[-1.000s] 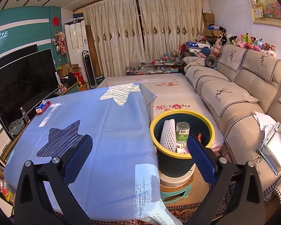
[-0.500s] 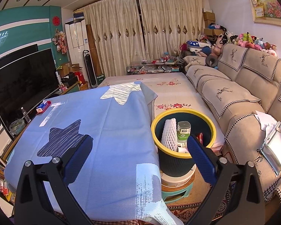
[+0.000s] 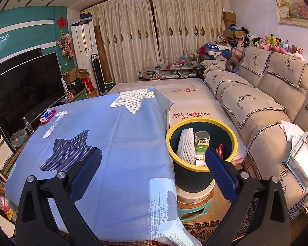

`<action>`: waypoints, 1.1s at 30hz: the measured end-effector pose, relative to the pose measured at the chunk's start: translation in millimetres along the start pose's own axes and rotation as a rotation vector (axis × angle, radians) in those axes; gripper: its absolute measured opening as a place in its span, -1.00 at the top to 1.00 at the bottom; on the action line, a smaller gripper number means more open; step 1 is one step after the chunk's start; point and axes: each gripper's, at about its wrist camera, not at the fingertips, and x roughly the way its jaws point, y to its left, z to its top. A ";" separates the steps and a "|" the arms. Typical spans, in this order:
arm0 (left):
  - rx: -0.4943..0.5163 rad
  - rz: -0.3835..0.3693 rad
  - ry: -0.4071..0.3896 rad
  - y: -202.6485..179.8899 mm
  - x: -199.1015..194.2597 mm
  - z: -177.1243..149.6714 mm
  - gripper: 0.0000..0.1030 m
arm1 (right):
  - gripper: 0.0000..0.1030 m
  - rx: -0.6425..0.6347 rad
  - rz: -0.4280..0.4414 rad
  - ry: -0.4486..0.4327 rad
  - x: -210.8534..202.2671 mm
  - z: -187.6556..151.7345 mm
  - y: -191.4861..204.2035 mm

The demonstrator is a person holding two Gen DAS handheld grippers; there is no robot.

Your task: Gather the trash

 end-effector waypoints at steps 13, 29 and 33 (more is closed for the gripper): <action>-0.014 -0.006 0.003 -0.1 1.9 -2.9 -0.91 | -0.86 0.001 0.000 0.000 0.0 0.6 -0.2; 0.001 0.004 0.016 -5.6 5.2 -2.0 -0.91 | -0.86 0.004 0.004 0.007 3.0 -1.6 -1.0; 0.001 0.003 0.013 -6.5 5.5 -2.3 -0.91 | -0.86 0.005 0.003 0.008 3.3 -1.4 -0.9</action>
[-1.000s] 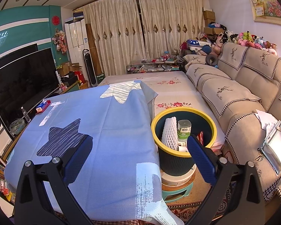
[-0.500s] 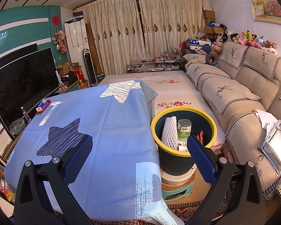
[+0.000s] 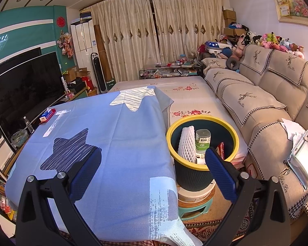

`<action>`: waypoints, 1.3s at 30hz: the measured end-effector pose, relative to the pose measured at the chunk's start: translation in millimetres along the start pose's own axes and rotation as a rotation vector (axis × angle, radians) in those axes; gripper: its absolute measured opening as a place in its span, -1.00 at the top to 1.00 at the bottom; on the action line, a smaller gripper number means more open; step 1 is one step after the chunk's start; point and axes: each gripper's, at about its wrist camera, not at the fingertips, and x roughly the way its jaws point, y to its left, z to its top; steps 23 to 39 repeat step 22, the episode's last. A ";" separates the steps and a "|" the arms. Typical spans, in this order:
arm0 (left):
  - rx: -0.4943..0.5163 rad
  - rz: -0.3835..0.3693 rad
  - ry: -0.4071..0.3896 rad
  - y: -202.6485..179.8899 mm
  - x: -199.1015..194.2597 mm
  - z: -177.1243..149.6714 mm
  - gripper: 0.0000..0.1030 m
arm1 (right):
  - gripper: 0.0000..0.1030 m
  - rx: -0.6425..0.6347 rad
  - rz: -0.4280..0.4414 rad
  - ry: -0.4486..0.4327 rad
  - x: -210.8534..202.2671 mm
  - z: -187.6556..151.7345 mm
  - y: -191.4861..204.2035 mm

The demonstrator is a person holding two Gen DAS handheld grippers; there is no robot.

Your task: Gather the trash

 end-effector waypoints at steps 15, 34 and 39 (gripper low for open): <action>0.014 -0.057 0.035 -2.5 12.1 0.5 -0.91 | -0.86 -0.006 0.008 0.021 10.0 -0.6 1.7; 0.041 0.058 0.104 17.2 92.3 19.1 -0.91 | -0.86 -0.100 0.039 0.082 53.8 18.4 33.3; 0.041 0.058 0.104 17.2 92.3 19.1 -0.91 | -0.86 -0.100 0.039 0.082 53.8 18.4 33.3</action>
